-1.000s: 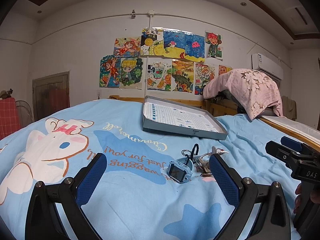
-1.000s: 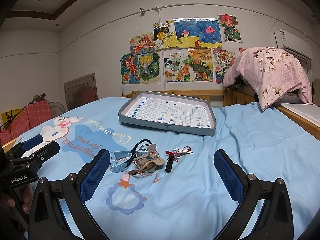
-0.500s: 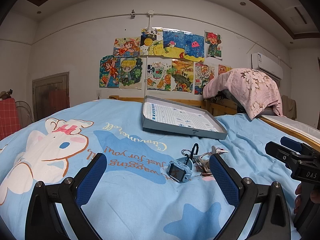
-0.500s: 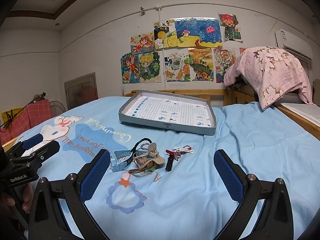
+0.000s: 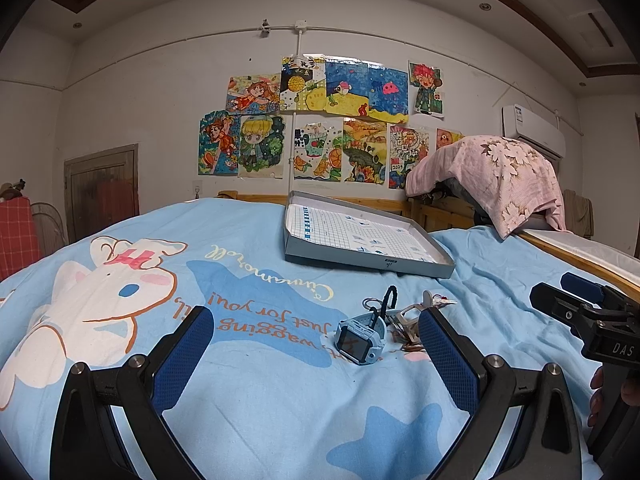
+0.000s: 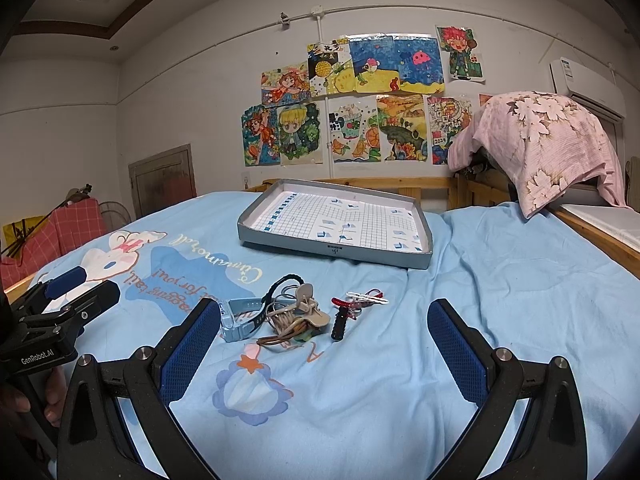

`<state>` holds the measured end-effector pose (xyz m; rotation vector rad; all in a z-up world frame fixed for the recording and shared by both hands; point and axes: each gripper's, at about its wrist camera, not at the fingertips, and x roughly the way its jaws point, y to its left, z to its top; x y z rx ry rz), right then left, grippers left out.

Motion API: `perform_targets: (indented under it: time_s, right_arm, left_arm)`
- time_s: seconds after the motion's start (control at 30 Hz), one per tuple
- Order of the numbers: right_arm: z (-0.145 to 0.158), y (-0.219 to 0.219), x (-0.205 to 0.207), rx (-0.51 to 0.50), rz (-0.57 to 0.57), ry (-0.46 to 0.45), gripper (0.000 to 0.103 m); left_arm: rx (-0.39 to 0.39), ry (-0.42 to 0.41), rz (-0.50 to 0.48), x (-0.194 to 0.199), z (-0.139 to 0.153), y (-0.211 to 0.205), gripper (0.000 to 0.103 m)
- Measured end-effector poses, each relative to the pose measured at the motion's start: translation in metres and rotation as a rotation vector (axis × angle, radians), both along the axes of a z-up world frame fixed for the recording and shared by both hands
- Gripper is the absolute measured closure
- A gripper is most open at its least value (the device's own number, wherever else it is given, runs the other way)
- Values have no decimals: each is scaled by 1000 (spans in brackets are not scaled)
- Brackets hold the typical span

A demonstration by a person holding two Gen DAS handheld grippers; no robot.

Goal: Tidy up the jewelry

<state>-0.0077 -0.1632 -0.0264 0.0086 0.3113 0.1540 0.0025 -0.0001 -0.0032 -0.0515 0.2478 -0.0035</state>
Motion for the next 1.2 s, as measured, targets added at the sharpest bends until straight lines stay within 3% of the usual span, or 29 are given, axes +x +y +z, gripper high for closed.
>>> perform_targets:
  time_s: [0.83,1.07,1.2]
  right_arm:
    - [-3,1,-2,1,1,2,1]
    - [3,4,5,-44,16,-5,1]
    - [13,3,19,-66,26,0,1]
  left_arm:
    - [2,3,-1,0,0,0,0]
    - [-21,66,-34,13,-13,-2,0]
    - [-90,138,-74,34,-11,6,0]
